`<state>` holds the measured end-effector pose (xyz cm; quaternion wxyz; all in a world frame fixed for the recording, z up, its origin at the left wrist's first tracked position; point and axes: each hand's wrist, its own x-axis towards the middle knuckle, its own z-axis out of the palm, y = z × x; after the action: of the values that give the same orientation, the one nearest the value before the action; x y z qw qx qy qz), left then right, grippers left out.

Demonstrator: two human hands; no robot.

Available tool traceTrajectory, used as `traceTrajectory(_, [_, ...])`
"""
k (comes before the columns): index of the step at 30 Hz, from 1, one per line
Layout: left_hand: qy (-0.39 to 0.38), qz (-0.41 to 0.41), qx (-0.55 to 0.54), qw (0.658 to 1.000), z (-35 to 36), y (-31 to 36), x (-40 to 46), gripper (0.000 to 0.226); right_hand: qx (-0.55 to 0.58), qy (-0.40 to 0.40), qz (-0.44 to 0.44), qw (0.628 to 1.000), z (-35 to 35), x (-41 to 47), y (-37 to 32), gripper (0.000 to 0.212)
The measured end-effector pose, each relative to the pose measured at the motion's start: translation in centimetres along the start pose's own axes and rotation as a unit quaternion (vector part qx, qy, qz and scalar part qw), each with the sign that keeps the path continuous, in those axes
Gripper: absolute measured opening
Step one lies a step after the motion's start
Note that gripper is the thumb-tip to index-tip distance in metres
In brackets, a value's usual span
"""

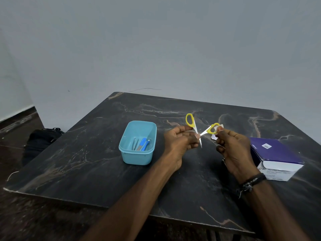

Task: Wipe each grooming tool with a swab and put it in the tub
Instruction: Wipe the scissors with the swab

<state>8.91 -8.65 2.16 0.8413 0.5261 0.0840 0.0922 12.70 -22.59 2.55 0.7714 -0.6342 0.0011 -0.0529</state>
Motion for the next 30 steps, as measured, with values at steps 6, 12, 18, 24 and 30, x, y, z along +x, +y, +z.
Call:
traceTrajectory(6, [0.094, 0.052, -0.125, 0.986, -0.1, 0.5, 0.5, 0.024, -0.034, -0.071, 0.034, 0.996, 0.1, -0.4, 0.2, 0.014])
traceTrajectory(12, [0.107, 0.097, -0.161, 0.976, 0.2, 0.5, 0.2, 0.021, -0.065, -0.111, 0.060, 0.990, 0.7, -1.0, 0.1, 0.015])
traceTrajectory(18, [0.081, 0.103, -0.094, 0.987, 0.3, 0.3, -0.2, 0.018, -0.077, -0.123, 0.055, 0.988, 0.6, -1.0, 0.4, 0.015])
traceTrajectory(24, [0.086, 0.094, -0.042, 0.991, 0.3, 0.3, -0.4, 0.014, -0.117, -0.124, 0.044, 0.984, 0.7, -1.0, 0.8, 0.015])
traceTrajectory(30, [0.062, 0.077, 0.044, 0.994, 0.2, 0.0, -0.2, 0.005, -0.114, -0.097, 0.006, 0.989, 0.1, -0.8, 0.5, 0.011])
